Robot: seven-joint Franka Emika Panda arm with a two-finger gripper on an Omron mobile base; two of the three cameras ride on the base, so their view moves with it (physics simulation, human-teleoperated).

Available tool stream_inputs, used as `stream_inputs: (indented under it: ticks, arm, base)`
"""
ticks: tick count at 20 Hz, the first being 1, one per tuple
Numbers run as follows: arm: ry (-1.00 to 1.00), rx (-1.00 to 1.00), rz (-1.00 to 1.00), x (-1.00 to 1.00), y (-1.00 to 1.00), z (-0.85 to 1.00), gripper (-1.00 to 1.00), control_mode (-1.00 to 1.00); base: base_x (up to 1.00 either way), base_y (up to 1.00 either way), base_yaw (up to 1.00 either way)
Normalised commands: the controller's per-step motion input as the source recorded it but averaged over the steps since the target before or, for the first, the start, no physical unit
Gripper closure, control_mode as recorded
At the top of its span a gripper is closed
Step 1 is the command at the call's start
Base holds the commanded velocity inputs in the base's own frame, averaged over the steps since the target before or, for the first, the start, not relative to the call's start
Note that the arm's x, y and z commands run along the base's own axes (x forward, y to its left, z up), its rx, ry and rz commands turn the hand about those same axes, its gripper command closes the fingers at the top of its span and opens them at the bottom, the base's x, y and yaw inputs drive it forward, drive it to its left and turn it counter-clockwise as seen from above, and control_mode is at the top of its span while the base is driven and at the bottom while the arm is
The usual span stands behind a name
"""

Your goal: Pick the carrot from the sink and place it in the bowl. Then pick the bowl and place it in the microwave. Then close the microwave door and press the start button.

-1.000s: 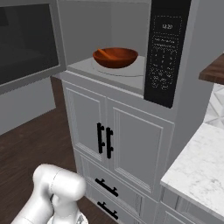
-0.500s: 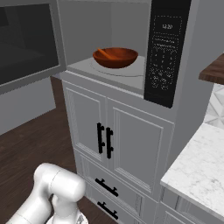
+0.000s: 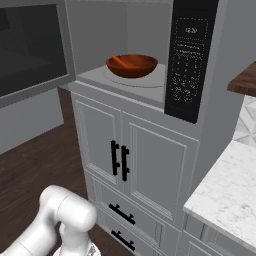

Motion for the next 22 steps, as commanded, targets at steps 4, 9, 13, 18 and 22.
stream_inputs:
  ticks: [4, 9, 13, 18, 22]
  arm:
    - [-0.01, 0.00, -0.11, 0.72, 0.96, -0.57, -1.00, -1.00]
    - [-0.02, 0.00, -0.07, 0.35, 0.70, -0.15, -1.00, -1.00]
    - [0.00, 0.05, 0.00, 0.56, 0.21, -0.16, -1.00, -1.00]
    - [0.00, 0.08, 0.00, 0.75, 0.05, -0.12, -1.00, -1.00]
    - [0.01, 0.07, 0.00, 0.60, -0.17, 0.00, -1.00, -1.00]
  base:
    - [0.00, 0.00, 0.00]
    - [0.00, 0.00, 0.00]
    - [0.00, 0.00, 0.00]
    - [0.00, 0.00, 0.00]
    - [0.00, 0.00, 0.00]
